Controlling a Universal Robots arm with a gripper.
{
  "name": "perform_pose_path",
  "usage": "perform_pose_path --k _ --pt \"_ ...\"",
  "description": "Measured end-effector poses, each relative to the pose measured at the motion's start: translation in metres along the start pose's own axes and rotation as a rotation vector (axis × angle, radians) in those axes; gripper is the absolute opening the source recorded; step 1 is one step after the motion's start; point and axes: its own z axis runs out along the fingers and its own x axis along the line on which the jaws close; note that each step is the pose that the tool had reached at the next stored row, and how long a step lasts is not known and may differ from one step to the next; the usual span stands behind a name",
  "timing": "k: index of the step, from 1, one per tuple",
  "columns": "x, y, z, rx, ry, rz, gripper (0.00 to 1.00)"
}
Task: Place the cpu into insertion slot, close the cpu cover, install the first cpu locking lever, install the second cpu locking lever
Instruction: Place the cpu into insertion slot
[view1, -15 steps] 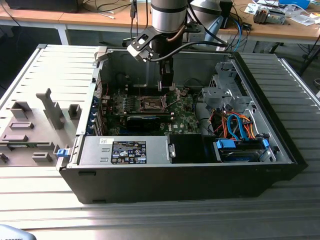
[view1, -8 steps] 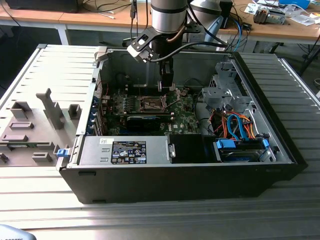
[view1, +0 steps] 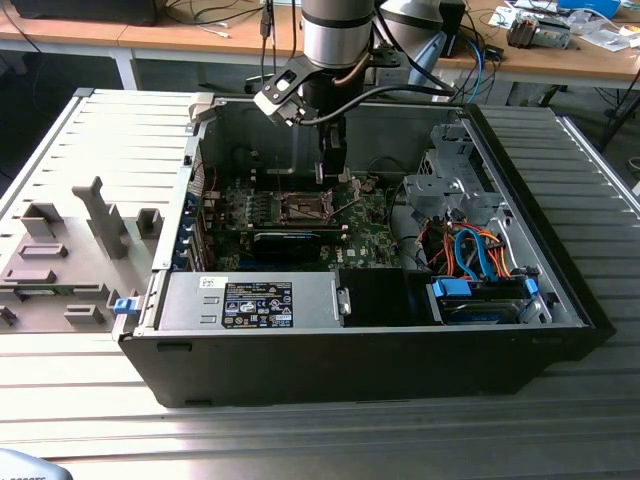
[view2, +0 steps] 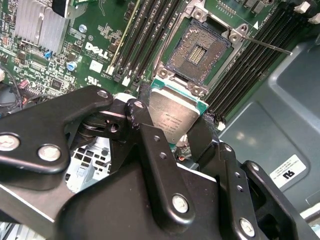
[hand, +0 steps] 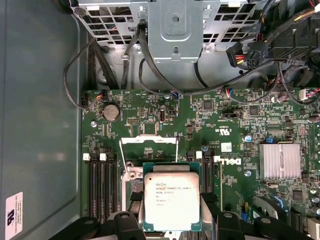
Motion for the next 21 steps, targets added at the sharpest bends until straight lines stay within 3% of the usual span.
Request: perform_pose_path --k 21 --pt "0.0000 -0.0025 0.0041 0.0001 0.0003 -0.003 0.54"
